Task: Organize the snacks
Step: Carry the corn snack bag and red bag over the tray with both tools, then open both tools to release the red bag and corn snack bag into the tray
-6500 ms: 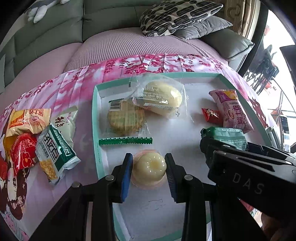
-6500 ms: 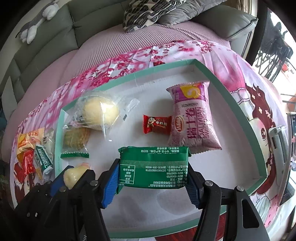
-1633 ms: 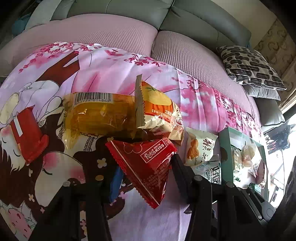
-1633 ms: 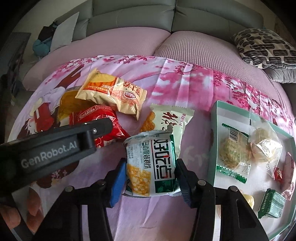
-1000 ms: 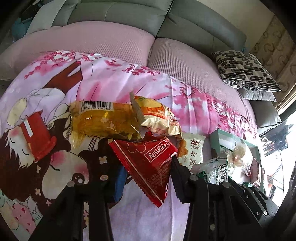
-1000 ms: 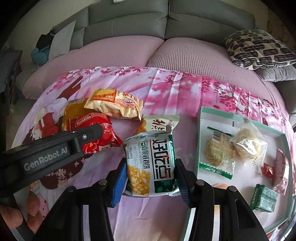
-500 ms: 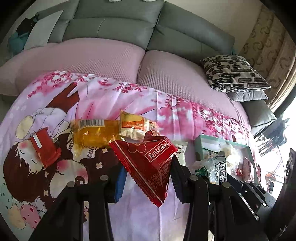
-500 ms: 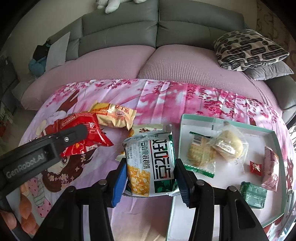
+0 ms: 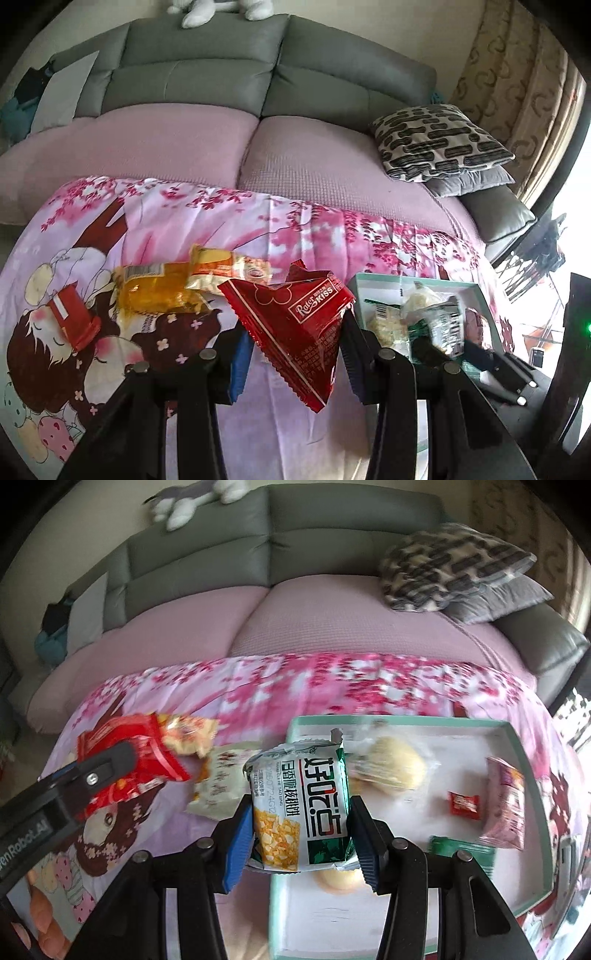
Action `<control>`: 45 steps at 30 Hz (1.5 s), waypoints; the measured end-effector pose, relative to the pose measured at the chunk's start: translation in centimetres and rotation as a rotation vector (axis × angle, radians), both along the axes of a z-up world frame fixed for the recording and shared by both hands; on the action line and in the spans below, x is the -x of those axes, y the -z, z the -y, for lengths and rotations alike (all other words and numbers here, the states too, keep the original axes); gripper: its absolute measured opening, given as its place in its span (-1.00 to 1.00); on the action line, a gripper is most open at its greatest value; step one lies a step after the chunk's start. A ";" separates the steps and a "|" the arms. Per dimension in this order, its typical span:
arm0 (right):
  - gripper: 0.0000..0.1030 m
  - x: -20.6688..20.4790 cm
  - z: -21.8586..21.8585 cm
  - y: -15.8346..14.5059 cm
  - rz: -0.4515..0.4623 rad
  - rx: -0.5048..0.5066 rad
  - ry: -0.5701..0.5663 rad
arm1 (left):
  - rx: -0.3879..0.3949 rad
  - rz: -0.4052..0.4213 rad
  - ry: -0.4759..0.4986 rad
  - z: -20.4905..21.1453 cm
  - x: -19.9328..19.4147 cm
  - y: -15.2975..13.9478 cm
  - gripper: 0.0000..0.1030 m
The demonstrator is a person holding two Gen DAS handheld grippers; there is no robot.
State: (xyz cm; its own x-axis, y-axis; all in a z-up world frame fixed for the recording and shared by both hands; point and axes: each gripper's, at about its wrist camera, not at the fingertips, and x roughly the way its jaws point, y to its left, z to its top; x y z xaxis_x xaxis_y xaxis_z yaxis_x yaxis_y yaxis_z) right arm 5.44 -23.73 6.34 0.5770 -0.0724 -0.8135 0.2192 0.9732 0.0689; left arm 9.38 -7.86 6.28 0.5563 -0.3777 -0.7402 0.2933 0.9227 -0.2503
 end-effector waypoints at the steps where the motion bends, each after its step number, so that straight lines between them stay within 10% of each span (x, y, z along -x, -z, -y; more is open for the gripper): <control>1: 0.03 0.2 0.7 -0.1 0.001 0.000 0.018 | -0.004 0.005 0.010 0.5 0.1 -0.1 -0.12; 19: 0.03 4.3 12.2 0.5 -0.005 -0.034 0.326 | -0.061 0.041 0.231 10.0 2.2 1.3 -0.12; 45: 0.04 4.3 13.7 3.3 -0.058 -0.080 0.356 | -0.134 -0.006 0.408 16.6 4.1 5.1 -0.11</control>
State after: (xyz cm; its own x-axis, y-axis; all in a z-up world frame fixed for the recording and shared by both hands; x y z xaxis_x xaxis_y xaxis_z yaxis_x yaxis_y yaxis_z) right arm 1.15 -37.46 3.00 0.4798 -0.1958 -0.8552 0.5493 0.8271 0.1189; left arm 5.25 -24.47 1.22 0.3767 -0.4663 -0.8004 0.6398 0.7558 -0.1392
